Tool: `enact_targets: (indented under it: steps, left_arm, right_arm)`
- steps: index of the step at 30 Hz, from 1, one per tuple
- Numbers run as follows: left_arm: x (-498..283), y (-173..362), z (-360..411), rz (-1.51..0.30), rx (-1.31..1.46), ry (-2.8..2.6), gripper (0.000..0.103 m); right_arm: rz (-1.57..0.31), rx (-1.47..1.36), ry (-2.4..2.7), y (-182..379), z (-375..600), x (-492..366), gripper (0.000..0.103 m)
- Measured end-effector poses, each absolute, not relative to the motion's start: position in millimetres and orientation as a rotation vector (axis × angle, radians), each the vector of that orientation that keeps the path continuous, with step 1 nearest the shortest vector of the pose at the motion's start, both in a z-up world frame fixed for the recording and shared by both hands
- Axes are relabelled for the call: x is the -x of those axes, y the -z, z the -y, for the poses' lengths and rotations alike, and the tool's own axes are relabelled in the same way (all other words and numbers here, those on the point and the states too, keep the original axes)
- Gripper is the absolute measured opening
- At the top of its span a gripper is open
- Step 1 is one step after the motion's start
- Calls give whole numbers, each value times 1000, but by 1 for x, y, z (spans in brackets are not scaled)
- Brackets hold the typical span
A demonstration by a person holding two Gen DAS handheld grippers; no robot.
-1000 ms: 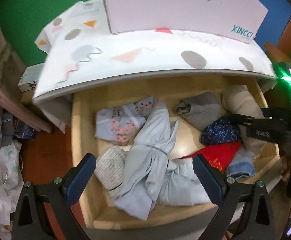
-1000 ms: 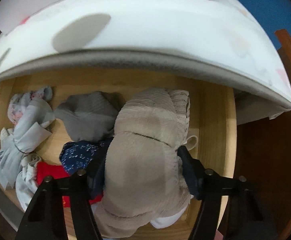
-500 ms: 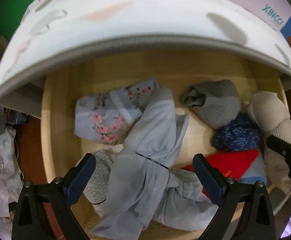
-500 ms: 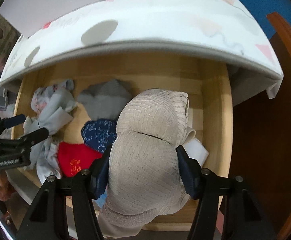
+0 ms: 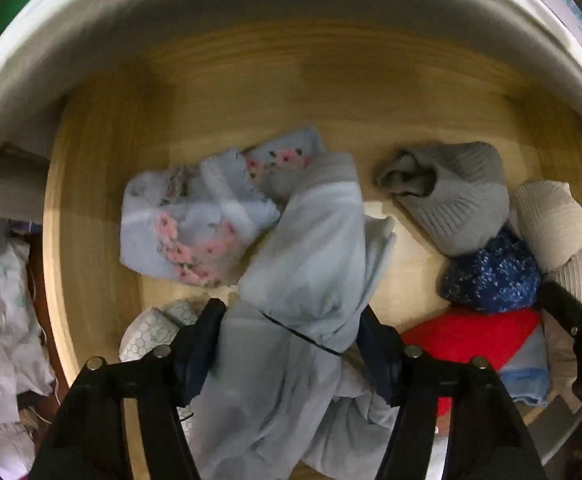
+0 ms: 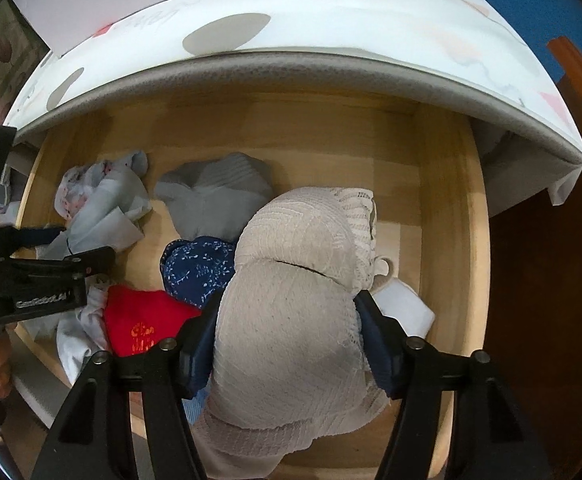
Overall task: Take underwear out of drawer
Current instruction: 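Close the left tool on the pale blue garment in the drawer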
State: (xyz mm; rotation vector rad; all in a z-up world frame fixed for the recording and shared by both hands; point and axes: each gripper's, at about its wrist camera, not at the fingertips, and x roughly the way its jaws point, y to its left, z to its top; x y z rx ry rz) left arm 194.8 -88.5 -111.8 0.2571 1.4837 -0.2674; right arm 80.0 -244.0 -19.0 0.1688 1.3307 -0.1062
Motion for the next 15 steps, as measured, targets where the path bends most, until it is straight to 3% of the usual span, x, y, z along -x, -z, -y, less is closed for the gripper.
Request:
enact_targets:
  steps: [6,15]
  left_arm:
    - [-195,108,89,-1470,-247,274,56]
    - [-182,83,60,-1443,-205,289,54]
  right_arm:
    - [-1324,-169,108,24,241,-78,63]
    - [-1337,-177,111,32,239,-81,65]
